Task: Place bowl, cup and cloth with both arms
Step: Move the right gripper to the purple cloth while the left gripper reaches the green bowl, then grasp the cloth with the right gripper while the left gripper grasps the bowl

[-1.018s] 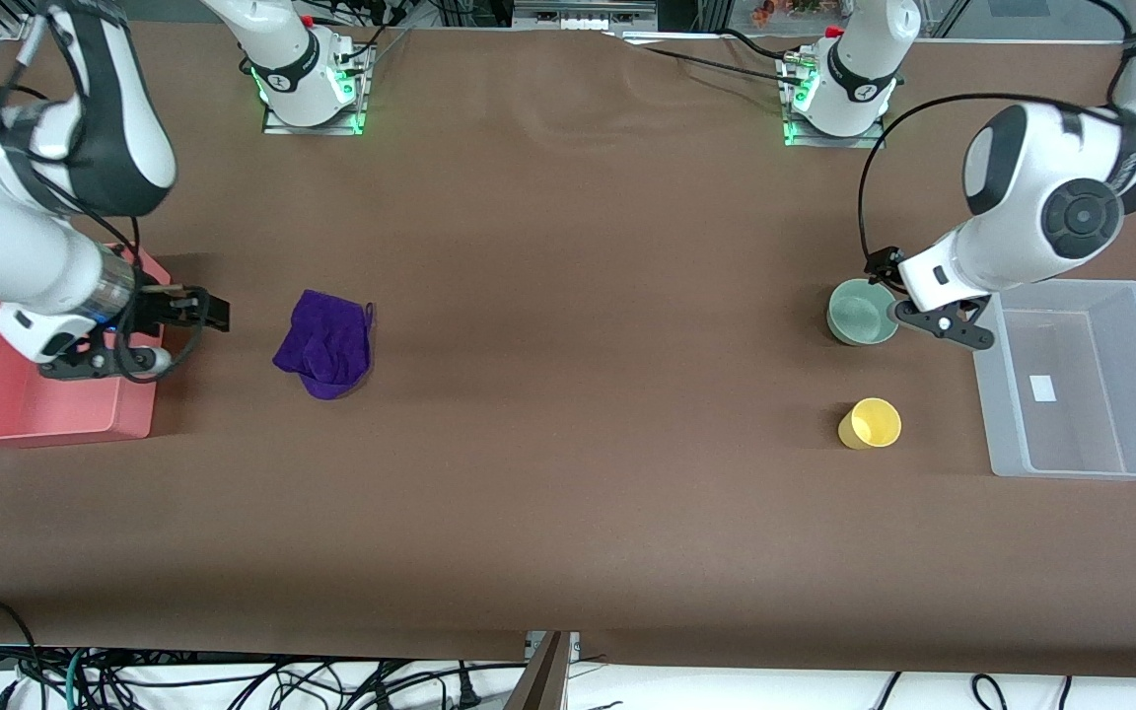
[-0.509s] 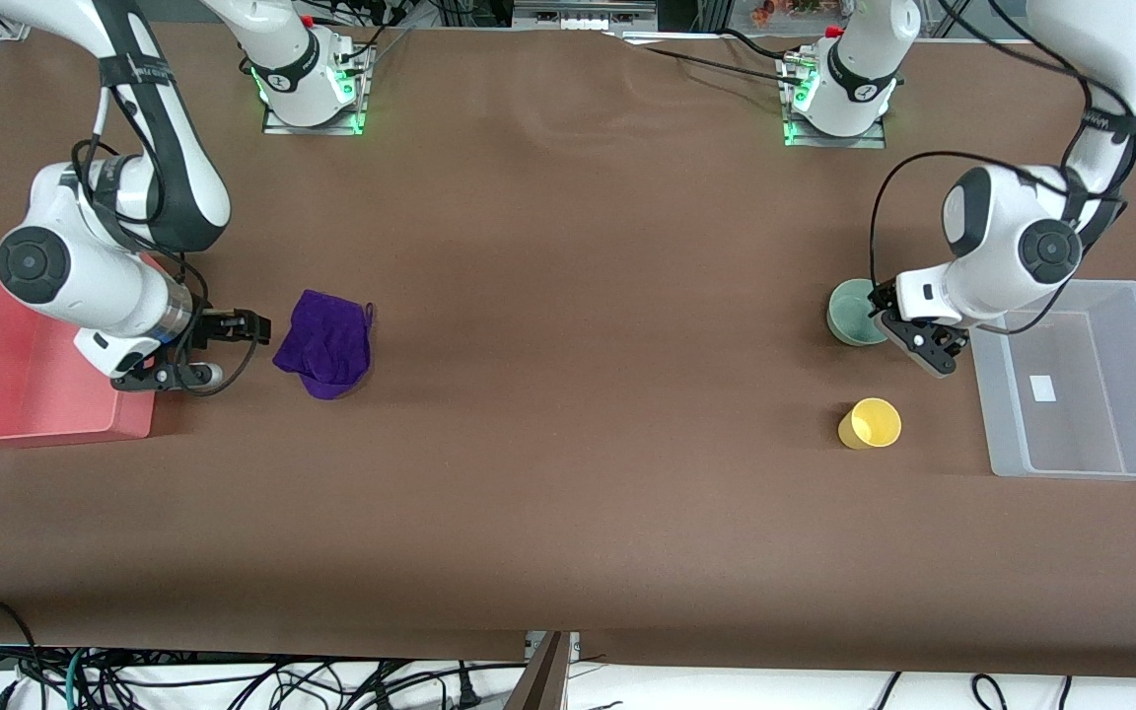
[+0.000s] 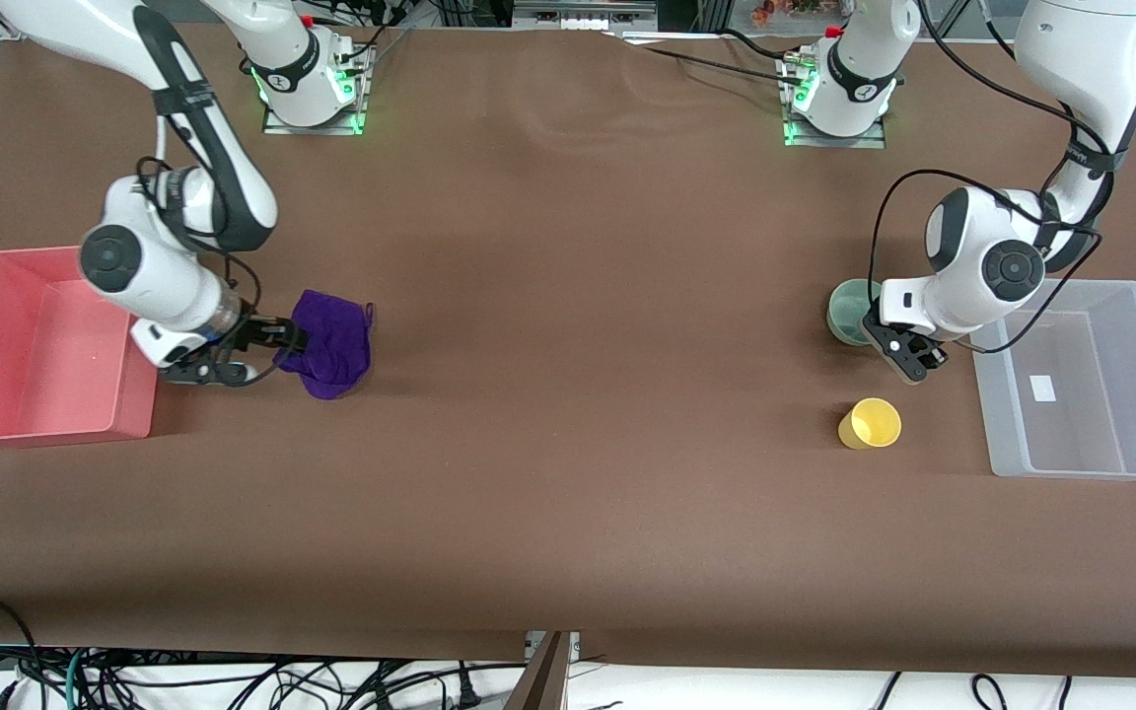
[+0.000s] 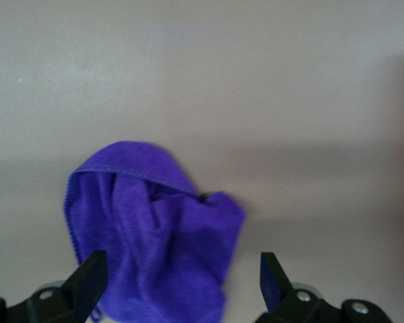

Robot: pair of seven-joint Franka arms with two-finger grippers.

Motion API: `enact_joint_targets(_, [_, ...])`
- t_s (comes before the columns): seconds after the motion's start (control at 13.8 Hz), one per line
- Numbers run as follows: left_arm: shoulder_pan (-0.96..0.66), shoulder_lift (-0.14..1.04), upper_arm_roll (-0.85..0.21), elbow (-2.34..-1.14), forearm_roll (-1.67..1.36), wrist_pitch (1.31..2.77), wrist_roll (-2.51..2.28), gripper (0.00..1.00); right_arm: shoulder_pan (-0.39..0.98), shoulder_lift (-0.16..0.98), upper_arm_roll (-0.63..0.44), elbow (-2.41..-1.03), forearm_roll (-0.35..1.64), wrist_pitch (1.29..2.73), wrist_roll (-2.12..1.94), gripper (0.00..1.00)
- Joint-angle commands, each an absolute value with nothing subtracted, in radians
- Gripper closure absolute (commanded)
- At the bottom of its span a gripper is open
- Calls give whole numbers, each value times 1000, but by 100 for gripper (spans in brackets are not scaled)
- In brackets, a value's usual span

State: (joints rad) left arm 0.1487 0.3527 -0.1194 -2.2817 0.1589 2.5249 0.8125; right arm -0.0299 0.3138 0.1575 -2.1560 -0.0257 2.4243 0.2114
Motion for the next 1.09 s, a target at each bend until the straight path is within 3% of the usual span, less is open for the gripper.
enact_joint_targets(0.0, [149,370,-120,-2266,181,2522,827,100,-22,317,183,-2177,-21,2451,273,0])
enact_joint_targets(0.44, [149,324,-121,-2238,181,2481,859,100,-2,367,183,-2240,-38,2579,268,0])
enact_joint_targets(0.58, [149,302,-127,-2159,167,2337,876,100,-2,376,183,-2241,-46,2588,264,2])
enact_joint_targets(0.73, [147,304,-129,-2029,150,2155,897,100,-2,380,183,-2244,-51,2594,259,61])
enact_joint_targets(0.87, [150,316,-126,-1894,117,1996,952,100,-2,383,183,-2244,-51,2588,259,89])
enact_joint_targets(0.95, [158,322,-123,-1834,114,1930,969,100,-2,383,183,-2243,-51,2586,261,98])
enact_joint_targets(1.02, [178,334,-121,-1777,118,1884,983,100,-2,382,183,-2241,-51,2577,262,100])
